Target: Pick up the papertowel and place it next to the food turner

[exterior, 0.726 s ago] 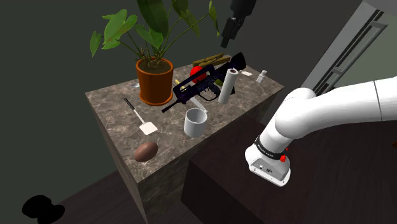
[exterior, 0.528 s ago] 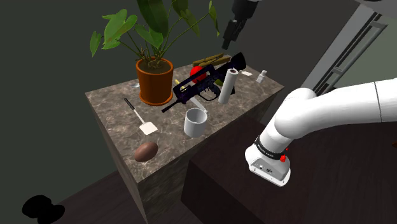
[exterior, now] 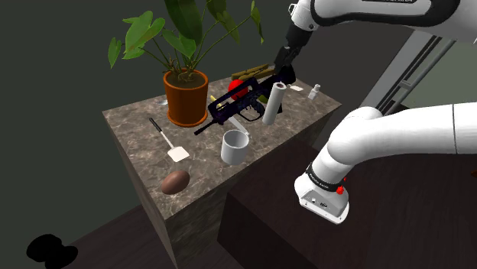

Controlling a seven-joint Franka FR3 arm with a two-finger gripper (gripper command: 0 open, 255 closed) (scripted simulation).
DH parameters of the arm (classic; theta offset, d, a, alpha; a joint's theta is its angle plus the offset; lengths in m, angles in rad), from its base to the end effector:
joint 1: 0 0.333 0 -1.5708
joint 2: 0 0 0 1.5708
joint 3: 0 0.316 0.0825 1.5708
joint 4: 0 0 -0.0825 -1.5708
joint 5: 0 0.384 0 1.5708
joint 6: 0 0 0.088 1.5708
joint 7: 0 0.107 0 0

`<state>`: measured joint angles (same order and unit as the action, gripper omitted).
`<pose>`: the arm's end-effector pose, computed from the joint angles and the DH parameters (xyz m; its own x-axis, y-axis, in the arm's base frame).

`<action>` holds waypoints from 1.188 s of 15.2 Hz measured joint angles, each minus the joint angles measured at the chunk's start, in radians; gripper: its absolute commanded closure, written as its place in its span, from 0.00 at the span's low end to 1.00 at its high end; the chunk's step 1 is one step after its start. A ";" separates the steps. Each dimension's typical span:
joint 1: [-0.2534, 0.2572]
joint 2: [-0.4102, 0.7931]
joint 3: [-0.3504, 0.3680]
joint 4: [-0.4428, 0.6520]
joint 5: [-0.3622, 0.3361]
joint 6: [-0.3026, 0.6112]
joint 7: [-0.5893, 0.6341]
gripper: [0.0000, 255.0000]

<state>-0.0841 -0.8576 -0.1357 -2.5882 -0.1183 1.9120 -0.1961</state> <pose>0.3044 -0.0824 0.5303 0.9842 0.0470 0.1706 0.0393 -0.9981 0.0484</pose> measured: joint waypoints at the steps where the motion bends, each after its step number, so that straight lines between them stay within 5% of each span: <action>1: -0.014 0.006 -0.022 -0.017 -0.009 0.027 -0.008 0.00; 8: -0.109 0.013 -0.145 -0.167 -0.060 0.206 -0.037 0.00; 18: -0.111 0.094 -0.177 -0.235 -0.075 0.358 -0.038 0.00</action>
<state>-0.1954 -0.7639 -0.3127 -2.8233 -0.1935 2.2697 -0.2343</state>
